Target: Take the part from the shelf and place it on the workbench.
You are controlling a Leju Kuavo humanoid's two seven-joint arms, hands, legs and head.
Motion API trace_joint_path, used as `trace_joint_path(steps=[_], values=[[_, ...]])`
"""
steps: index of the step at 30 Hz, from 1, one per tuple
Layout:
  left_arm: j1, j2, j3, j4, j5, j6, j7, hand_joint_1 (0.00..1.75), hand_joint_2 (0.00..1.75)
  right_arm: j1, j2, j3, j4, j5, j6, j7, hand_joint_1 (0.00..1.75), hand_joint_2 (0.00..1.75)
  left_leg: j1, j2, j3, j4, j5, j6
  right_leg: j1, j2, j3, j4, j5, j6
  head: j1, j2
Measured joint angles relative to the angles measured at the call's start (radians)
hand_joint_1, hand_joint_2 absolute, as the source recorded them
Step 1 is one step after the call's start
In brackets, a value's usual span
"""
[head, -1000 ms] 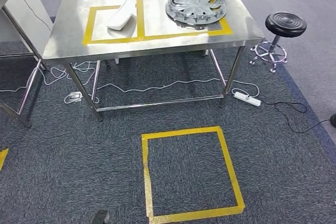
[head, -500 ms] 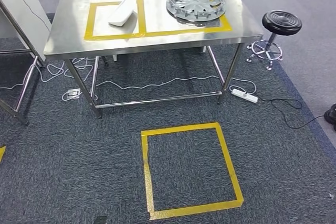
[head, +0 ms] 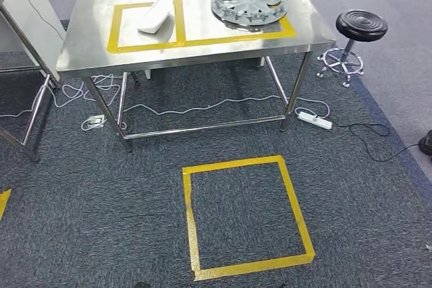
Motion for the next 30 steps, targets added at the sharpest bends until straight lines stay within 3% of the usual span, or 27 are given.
trace_joint_path(steps=[2,5,6,7,9,11,13,15,17,20,21,22,23,24,27,28,30], values=[[-0.001,0.001,-0.013,0.001,-0.005,-0.007,0.013,0.00,0.00,0.002,0.000,0.000,0.000,-0.001,0.000,0.003,0.00,0.00,0.002,-0.001,-0.015,0.034,-0.029,-0.013,-0.005,0.010,-0.003,-0.004,0.007,-0.011,-0.002,0.000],[-0.002,0.002,-0.028,0.002,-0.010,-0.009,0.028,0.00,0.00,0.004,0.000,-0.001,0.000,-0.002,0.001,0.004,0.00,0.00,0.007,-0.004,-0.097,0.214,-0.127,-0.026,-0.008,0.027,-0.012,-0.004,0.014,-0.018,-0.005,0.000],[-0.002,0.003,-0.032,0.003,-0.012,-0.008,0.032,0.00,0.00,0.005,0.000,-0.001,0.000,-0.002,0.001,0.004,0.00,0.00,0.008,-0.004,-0.120,0.263,-0.141,-0.028,-0.008,0.034,-0.014,-0.004,0.015,-0.018,-0.004,0.000],[-0.002,0.003,-0.034,0.003,-0.013,-0.008,0.034,0.00,0.00,0.006,0.000,-0.001,0.000,-0.002,0.001,0.004,0.00,0.00,0.010,-0.005,-0.127,0.277,-0.136,-0.029,-0.009,0.042,-0.015,-0.004,0.017,-0.016,-0.004,0.000],[-0.002,0.004,-0.036,0.004,-0.014,-0.008,0.035,0.00,0.00,0.006,0.000,-0.001,0.000,-0.003,0.002,0.004,0.00,0.00,0.013,-0.013,-0.087,0.201,-0.078,-0.029,-0.012,0.062,-0.017,-0.004,0.020,-0.011,-0.004,0.000],[-0.002,0.005,-0.038,0.004,-0.014,-0.008,0.035,0.00,0.00,0.004,0.000,-0.001,0.000,-0.003,0.002,0.004,0.00,0.00,0.022,-0.056,-0.021,0.071,-0.025,-0.028,-0.013,0.085,-0.022,-0.001,0.023,-0.001,-0.005,0.000],[-0.004,0.005,-0.041,0.005,-0.016,-0.008,0.035,0.00,0.00,0.002,0.000,-0.002,0.000,-0.003,0.002,0.004,0.00,0.00,0.025,-0.087,0.008,0.007,-0.014,-0.023,-0.013,0.104,-0.032,0.000,0.028,0.012,-0.004,0.000],[-0.004,0.006,-0.045,0.005,-0.017,-0.007,0.035,0.00,0.00,0.005,0.000,-0.004,0.000,-0.004,0.003,0.004,0.00,0.00,0.022,-0.072,0.008,0.002,-0.013,-0.009,-0.017,0.117,-0.042,-0.005,0.034,0.026,-0.003,0.000],[-0.004,0.006,-0.051,0.005,-0.019,-0.006,0.034,0.00,0.00,0.008,-0.001,-0.008,0.000,-0.005,0.005,0.004,0.00,0.00,0.022,-0.051,0.007,-0.002,-0.008,0.006,-0.018,0.090,-0.059,0.023,0.014,0.035,0.001,0.000],[-0.001,0.008,-0.057,0.005,-0.021,-0.005,0.031,0.00,0.00,0.004,-0.001,-0.013,0.000,-0.006,0.005,0.006,0.00,0.00,0.018,-0.011,0.007,-0.004,-0.007,0.018,-0.017,0.029,-0.137,0.203,-0.085,0.042,0.008,0.000],[0.000,0.008,-0.058,0.005,-0.021,-0.004,0.031,0.00,0.00,0.004,-0.001,-0.014,0.000,-0.006,0.005,0.006,0.00,0.00,0.016,0.003,0.007,-0.004,-0.007,0.019,-0.017,0.023,-0.161,0.259,-0.107,0.043,0.008,0.000],[0.001,0.009,-0.058,0.005,-0.022,-0.003,0.030,0.00,0.00,0.005,-0.001,-0.015,0.000,-0.007,0.005,0.006,0.00,0.00,0.015,0.016,0.007,-0.004,-0.008,0.019,-0.017,0.019,-0.168,0.284,-0.112,0.044,0.008,0.000],[0.001,0.009,-0.058,0.005,-0.023,-0.002,0.028,0.00,0.00,0.006,-0.001,-0.016,0.000,-0.007,0.005,0.006,0.00,0.00,0.015,0.027,0.008,-0.003,-0.008,0.019,-0.017,0.014,-0.156,0.269,-0.097,0.045,0.008,0.000],[0.000,0.009,-0.059,0.005,-0.024,0.000,0.028,0.00,0.00,0.007,-0.001,-0.016,0.000,-0.007,0.005,0.006,0.00,0.00,0.015,0.038,0.009,-0.003,-0.009,0.017,-0.017,0.005,-0.125,0.217,-0.069,0.044,0.008,0.000],[-0.001,0.010,-0.059,0.005,-0.026,0.001,0.026,0.00,0.00,0.002,-0.001,-0.017,0.000,-0.007,0.006,0.005,0.00,0.00,0.008,0.066,0.014,0.003,-0.016,0.004,-0.013,-0.053,-0.024,0.037,-0.002,0.034,0.008,0.000],[-0.001,0.010,-0.059,0.005,-0.027,0.002,0.026,0.00,0.00,0.000,-0.001,-0.017,0.000,-0.006,0.006,0.005,0.00,0.00,0.006,0.074,0.015,0.004,-0.017,-0.002,-0.010,-0.061,-0.014,0.015,0.003,0.028,0.006,0.000],[-0.003,0.010,-0.059,0.005,-0.027,0.004,0.025,0.00,0.00,0.000,-0.001,-0.018,0.000,-0.007,0.008,0.004,0.00,0.00,0.006,0.091,0.018,0.002,-0.017,-0.013,-0.007,-0.041,-0.019,0.012,0.006,0.015,0.004,0.000]])
